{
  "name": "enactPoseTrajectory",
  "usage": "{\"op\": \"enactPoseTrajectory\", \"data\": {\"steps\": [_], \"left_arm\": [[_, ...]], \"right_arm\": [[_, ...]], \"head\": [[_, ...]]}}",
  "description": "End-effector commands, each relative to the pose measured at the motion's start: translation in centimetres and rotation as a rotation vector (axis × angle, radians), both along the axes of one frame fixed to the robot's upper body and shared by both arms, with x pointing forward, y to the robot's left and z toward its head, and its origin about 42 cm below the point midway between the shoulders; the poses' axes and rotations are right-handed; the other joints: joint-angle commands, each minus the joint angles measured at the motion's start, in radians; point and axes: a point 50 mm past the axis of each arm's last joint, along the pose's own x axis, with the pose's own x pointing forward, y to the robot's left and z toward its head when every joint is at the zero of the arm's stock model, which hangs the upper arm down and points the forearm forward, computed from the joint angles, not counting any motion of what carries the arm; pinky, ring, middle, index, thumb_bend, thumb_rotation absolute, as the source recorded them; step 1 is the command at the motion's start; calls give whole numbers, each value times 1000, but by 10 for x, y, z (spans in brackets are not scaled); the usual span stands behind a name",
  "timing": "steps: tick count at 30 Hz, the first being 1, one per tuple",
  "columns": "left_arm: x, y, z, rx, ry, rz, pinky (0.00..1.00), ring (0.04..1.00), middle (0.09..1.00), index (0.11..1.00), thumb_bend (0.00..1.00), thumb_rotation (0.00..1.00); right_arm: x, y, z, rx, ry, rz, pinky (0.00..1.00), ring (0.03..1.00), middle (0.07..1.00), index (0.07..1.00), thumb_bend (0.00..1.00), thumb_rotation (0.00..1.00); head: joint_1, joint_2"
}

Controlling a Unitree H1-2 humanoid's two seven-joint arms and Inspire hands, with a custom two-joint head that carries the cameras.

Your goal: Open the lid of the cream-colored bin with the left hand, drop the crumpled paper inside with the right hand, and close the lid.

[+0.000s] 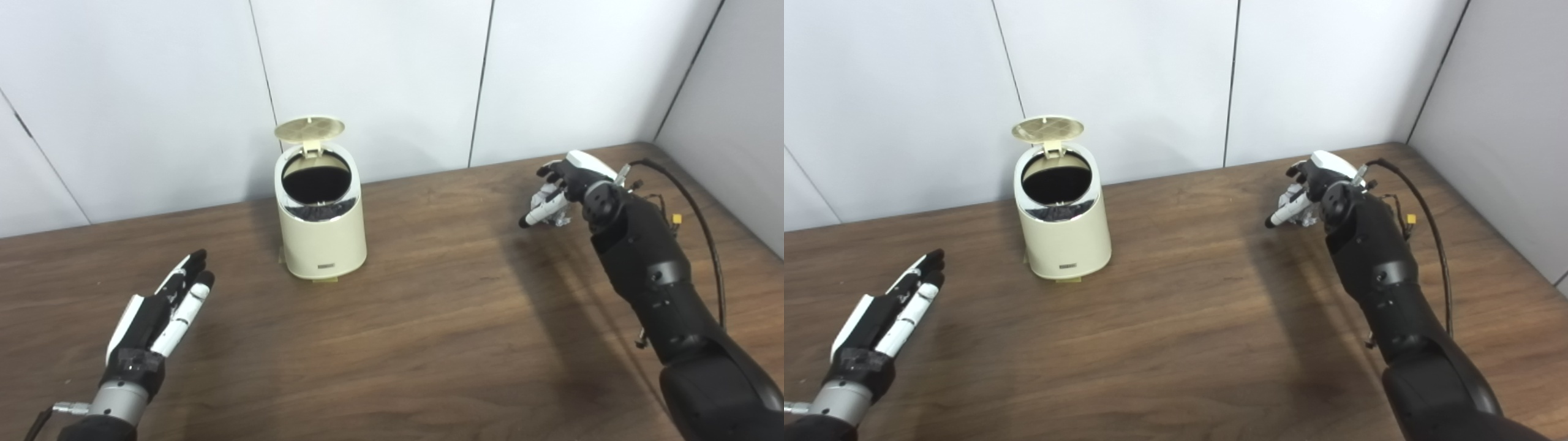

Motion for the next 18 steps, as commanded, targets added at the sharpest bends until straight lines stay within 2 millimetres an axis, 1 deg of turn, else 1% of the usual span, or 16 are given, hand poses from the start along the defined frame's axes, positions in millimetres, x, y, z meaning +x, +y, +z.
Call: {"op": "enactPoseTrajectory", "data": {"steps": [1, 2, 3, 5, 6, 7, 10, 12, 14, 18], "left_arm": [[6, -3, 22, 10, -82, -15, 1000, 1000, 972, 996, 481, 755], [6, -3, 22, 5, -81, -16, 1000, 1000, 977, 999, 476, 753], [6, -3, 22, 4, -81, -16, 1000, 1000, 978, 1000, 479, 746], [6, -4, 21, 6, -81, -16, 1000, 1000, 977, 999, 477, 742], [6, -4, 21, 8, -81, -16, 1000, 1000, 974, 998, 472, 744], [5, -4, 20, 9, -81, -16, 1000, 1000, 973, 999, 468, 748], [5, -4, 19, 11, -78, -14, 1000, 1000, 972, 999, 473, 755], [5, -3, 19, 10, -77, -15, 1000, 1000, 974, 1000, 474, 756], [5, -2, 18, 5, -77, -14, 1000, 999, 974, 1000, 475, 752], [5, -2, 18, 7, -74, -16, 1000, 1000, 976, 1000, 478, 747]], "right_arm": [[6, -3, 34, -6, -108, -22, 703, 807, 829, 861, 936, 240], [6, -3, 34, 25, -124, -33, 695, 812, 834, 857, 941, 225], [5, -3, 35, 60, -140, -47, 716, 832, 848, 854, 939, 197], [4, -4, 37, 136, -171, -76, 733, 829, 832, 849, 936, 171], [4, -5, 38, 169, -183, -87, 696, 790, 793, 845, 939, 158], [3, -7, 39, 187, -189, -93, 747, 808, 809, 842, 943, 149], [1, -9, 42, 192, -190, -97, 831, 863, 857, 834, 953, 140], [1, -10, 43, 171, -185, -99, 855, 877, 865, 825, 955, 125], [1, -11, 44, 155, -182, -99, 841, 865, 860, 821, 945, 105], [0, -12, 46, 135, -180, -96, 808, 846, 839, 837, 945, 106]], "head": [[-4, 4], [-4, 4], [-3, 4], [-2, 5], [-3, 4], [-3, 5], [-2, 7], [-3, 7], [-3, 7], [-9, 10]]}}
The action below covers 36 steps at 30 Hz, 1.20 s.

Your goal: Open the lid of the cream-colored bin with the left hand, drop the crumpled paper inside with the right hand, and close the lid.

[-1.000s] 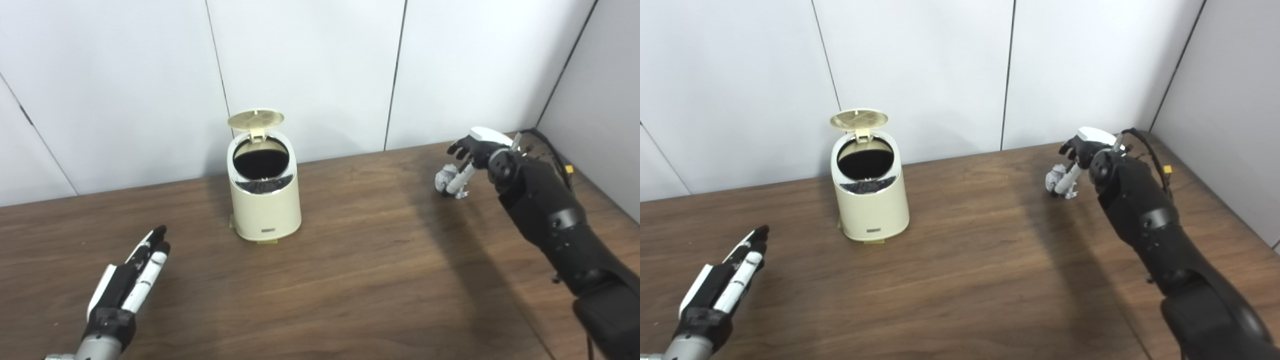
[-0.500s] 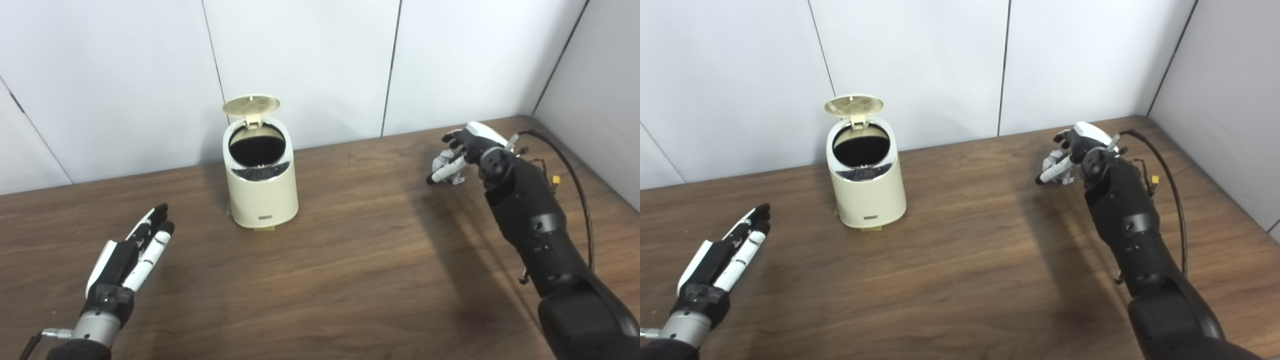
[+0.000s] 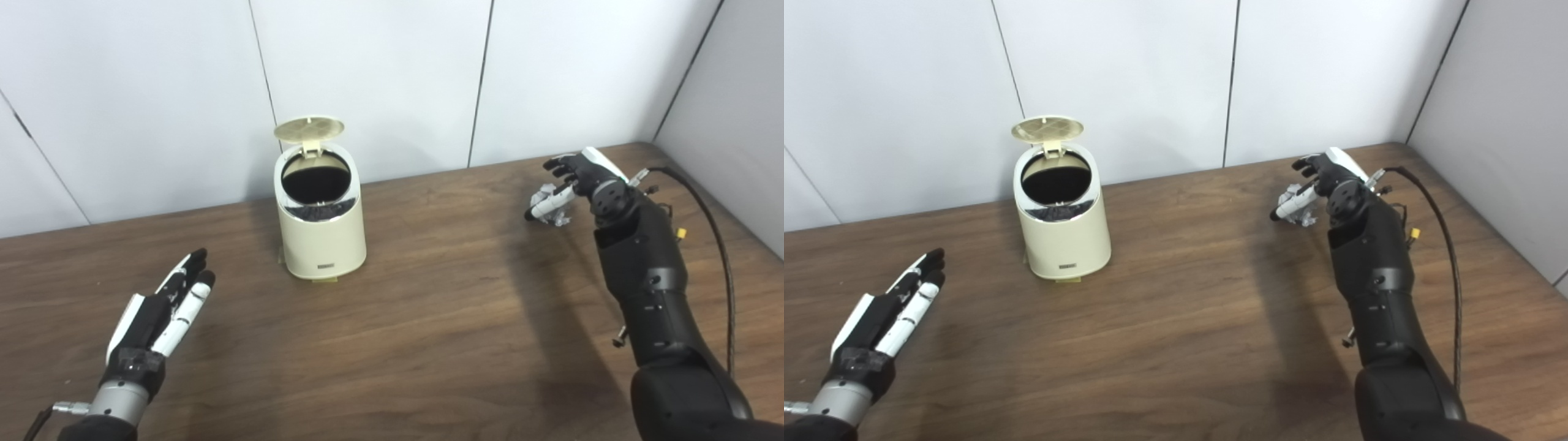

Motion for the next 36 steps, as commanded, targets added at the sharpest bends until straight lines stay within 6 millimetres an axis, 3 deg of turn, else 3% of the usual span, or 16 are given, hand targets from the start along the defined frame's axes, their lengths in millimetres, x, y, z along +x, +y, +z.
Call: {"op": "enactPoseTrajectory", "data": {"steps": [1, 9, 17, 19, 23, 26, 30, 36], "left_arm": [[5, 1, 16, 11, -70, -9, 1000, 998, 974, 1000, 469, 753], [6, 0, 14, 11, -70, -2, 1000, 997, 972, 1000, 470, 756], [7, 0, 14, 8, -74, -10, 1000, 999, 972, 1000, 462, 759], [7, 0, 14, 11, -75, -12, 1000, 996, 974, 1000, 455, 762], [7, 0, 15, 14, -72, -7, 1000, 995, 969, 997, 458, 766], [7, 0, 15, 8, -72, -10, 1000, 999, 972, 998, 469, 757], [7, 0, 17, 17, -72, -7, 1000, 997, 969, 997, 469, 761], [7, 0, 16, 13, -71, -12, 1000, 994, 970, 999, 469, 764]], "right_arm": [[8, -6, 41, -58, -92, -3, 776, 826, 831, 842, 949, 96], [6, -3, 44, -181, -37, 27, 707, 799, 799, 801, 930, 78], [6, -3, 41, -246, -9, 37, 620, 711, 726, 784, 935, 78], [6, -1, 40, -269, 1, 42, 474, 585, 628, 780, 943, 83], [7, 0, 37, -279, 17, 56, 405, 523, 588, 767, 941, 79], [7, -1, 36, -290, 32, 55, 583, 666, 715, 762, 952, 109], [5, -2, 34, -304, 55, 62, 688, 742, 755, 753, 935, 126], [3, -2, 31, -340, 84, 82, 683, 756, 774, 748, 920, 139]], "head": [[-5, 3], [-4, 4], [-8, 8], [-8, 10], [-8, 10], [-4, 13], [-8, 15], [-9, 17]]}}
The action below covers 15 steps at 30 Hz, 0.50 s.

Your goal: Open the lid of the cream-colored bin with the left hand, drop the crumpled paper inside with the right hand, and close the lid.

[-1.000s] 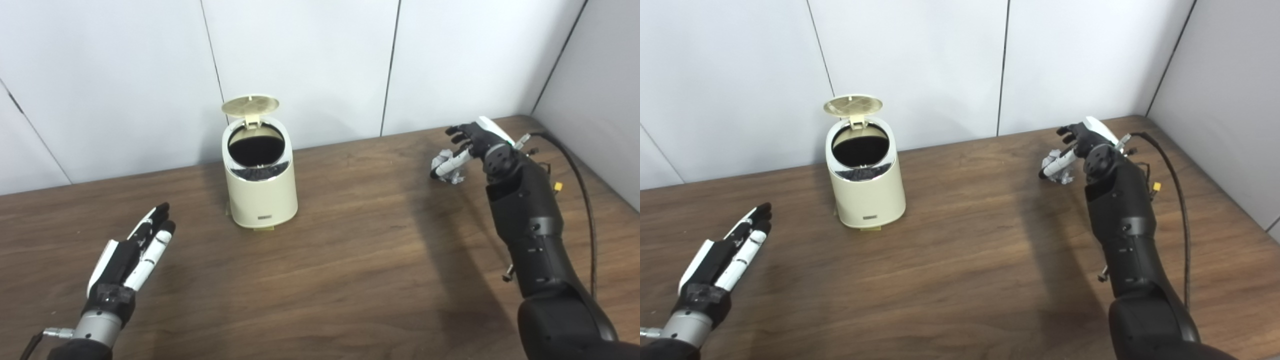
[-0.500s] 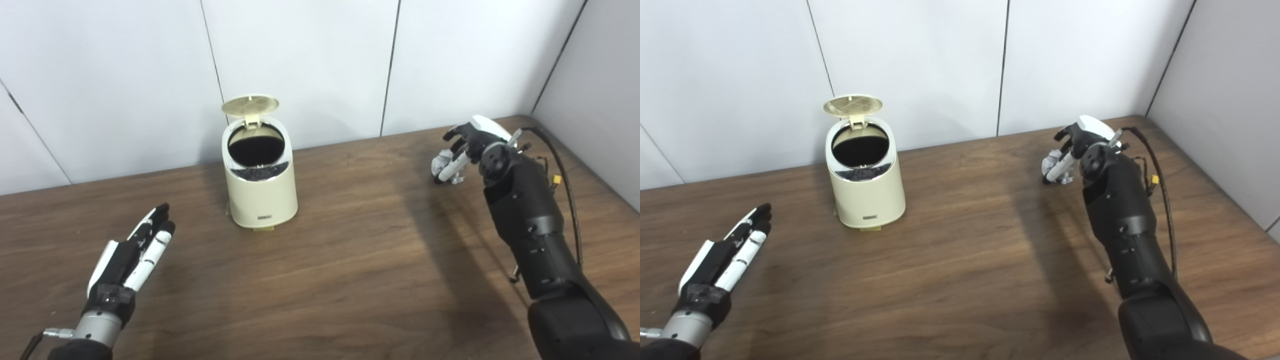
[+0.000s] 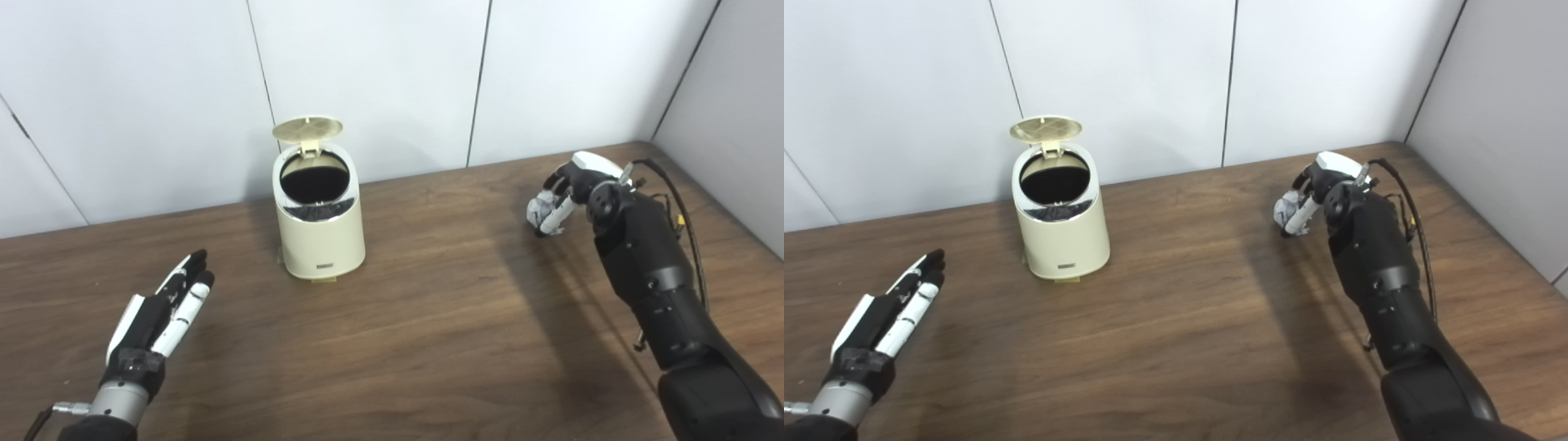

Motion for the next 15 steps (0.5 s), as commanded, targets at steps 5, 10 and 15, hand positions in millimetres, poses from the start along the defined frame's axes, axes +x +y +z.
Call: {"op": "enactPoseTrajectory", "data": {"steps": [5, 10, 15], "left_arm": [[7, -1, 16, 18, -76, -13, 1000, 992, 969, 998, 479, 764], [7, 0, 17, 22, -77, -11, 1000, 992, 968, 995, 481, 754], [6, 1, 17, 23, -78, -11, 1000, 994, 965, 994, 495, 762]], "right_arm": [[3, -11, 29, -48, -82, -8, 674, 748, 767, 721, 937, 125], [1, -9, 29, -50, -100, -7, 549, 616, 672, 675, 905, 52], [0, -10, 26, -59, -145, -7, 383, 387, 496, 564, 534, 1]], "head": [[0, 0], [0, 4], [-2, 8]]}}
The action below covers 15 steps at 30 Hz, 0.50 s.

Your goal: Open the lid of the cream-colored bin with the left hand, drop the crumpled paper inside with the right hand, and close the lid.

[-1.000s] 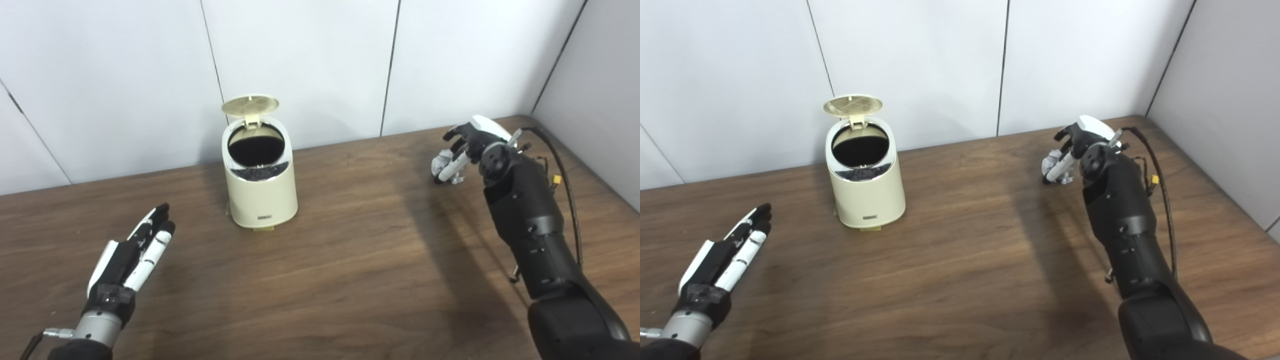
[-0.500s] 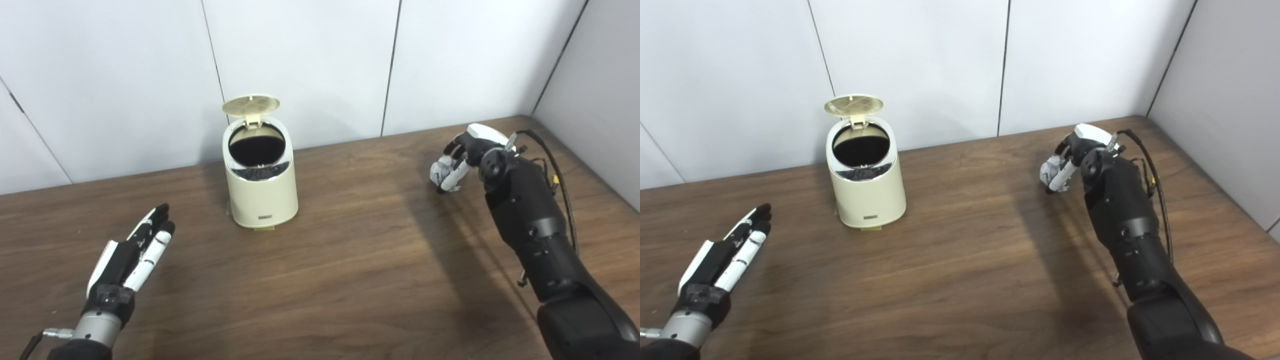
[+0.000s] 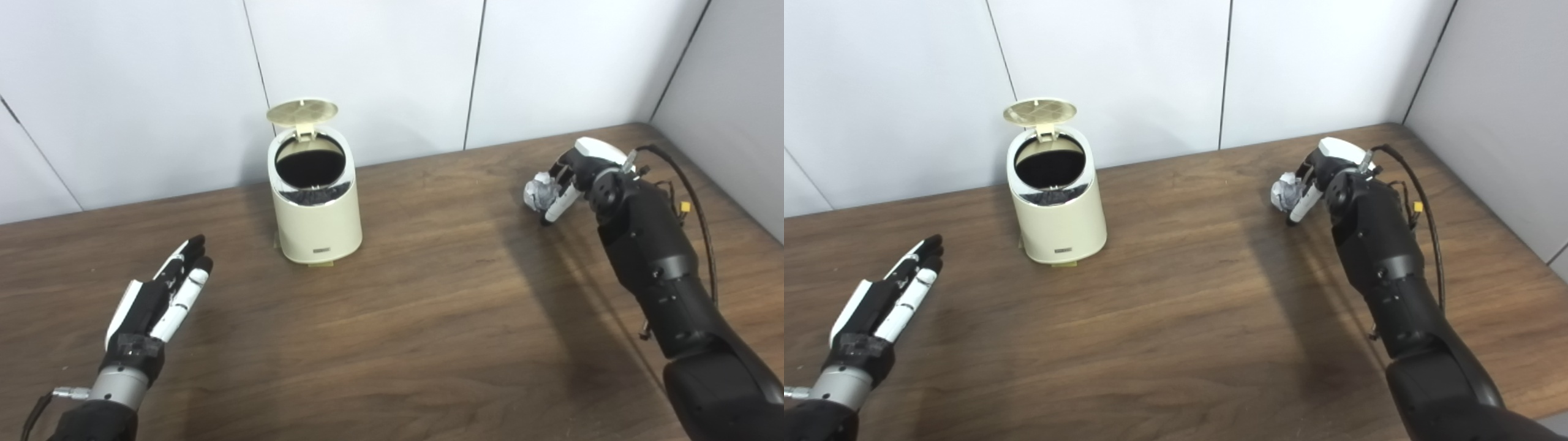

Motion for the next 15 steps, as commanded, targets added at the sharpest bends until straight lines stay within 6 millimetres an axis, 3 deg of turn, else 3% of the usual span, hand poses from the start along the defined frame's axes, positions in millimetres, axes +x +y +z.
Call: {"op": "enactPoseTrajectory", "data": {"steps": [1, 15], "left_arm": [[6, 1, 18, 14, -80, -11, 1000, 994, 967, 997, 492, 759], [4, -1, 14, 25, -77, -18, 978, 979, 966, 1000, 494, 768]], "right_arm": [[6, -6, 30, -49, -119, -10, 377, 381, 493, 534, 524, 0], [6, -1, 35, 29, -242, 6, 331, 366, 481, 536, 512, 0]], "head": [[0, 2], [8, -7]]}}
